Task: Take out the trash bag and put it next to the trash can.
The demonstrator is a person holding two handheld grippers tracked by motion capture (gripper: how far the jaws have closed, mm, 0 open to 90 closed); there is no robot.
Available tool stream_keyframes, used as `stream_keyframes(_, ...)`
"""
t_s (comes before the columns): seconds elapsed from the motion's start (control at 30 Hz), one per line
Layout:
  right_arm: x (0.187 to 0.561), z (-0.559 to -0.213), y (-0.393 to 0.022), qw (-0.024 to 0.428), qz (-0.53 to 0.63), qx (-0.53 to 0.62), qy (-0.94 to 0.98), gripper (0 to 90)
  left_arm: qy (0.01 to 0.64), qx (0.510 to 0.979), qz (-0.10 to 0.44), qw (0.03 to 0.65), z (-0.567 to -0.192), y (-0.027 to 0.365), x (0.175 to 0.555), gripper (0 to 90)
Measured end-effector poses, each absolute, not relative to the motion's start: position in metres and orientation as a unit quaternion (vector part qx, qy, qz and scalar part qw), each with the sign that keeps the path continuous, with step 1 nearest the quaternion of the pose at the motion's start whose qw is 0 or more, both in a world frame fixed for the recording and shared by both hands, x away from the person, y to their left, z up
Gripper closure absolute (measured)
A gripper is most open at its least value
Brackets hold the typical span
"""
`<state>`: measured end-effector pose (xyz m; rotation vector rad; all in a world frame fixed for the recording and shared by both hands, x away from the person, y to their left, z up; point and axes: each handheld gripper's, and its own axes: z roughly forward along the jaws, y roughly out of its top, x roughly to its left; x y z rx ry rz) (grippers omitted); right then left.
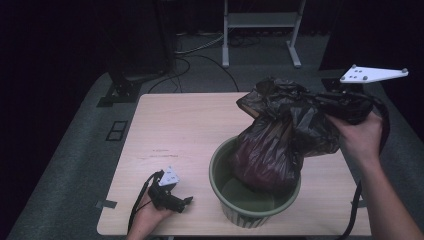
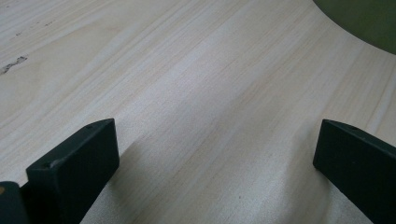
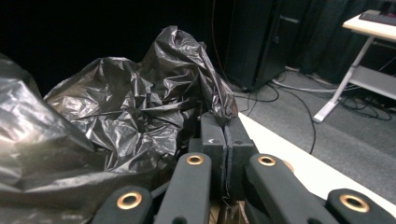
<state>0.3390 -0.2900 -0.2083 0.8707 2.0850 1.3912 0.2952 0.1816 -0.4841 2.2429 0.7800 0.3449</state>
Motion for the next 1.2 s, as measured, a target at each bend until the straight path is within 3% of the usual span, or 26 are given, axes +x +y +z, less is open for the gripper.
stream_keyframes(0.87,0.358,-0.136,-0.307,0.302,0.528,0.325,0.724,90.0,0.303,0.872,0.133,0.362,-0.484,0.182,0.295,0.0)
stream_keyframes(1.2,0.359,-0.124,-0.309,0.306,0.532,0.325,0.719,90.0,0.303,0.872,0.133,0.362,-0.484,0.182,0.295,0.0)
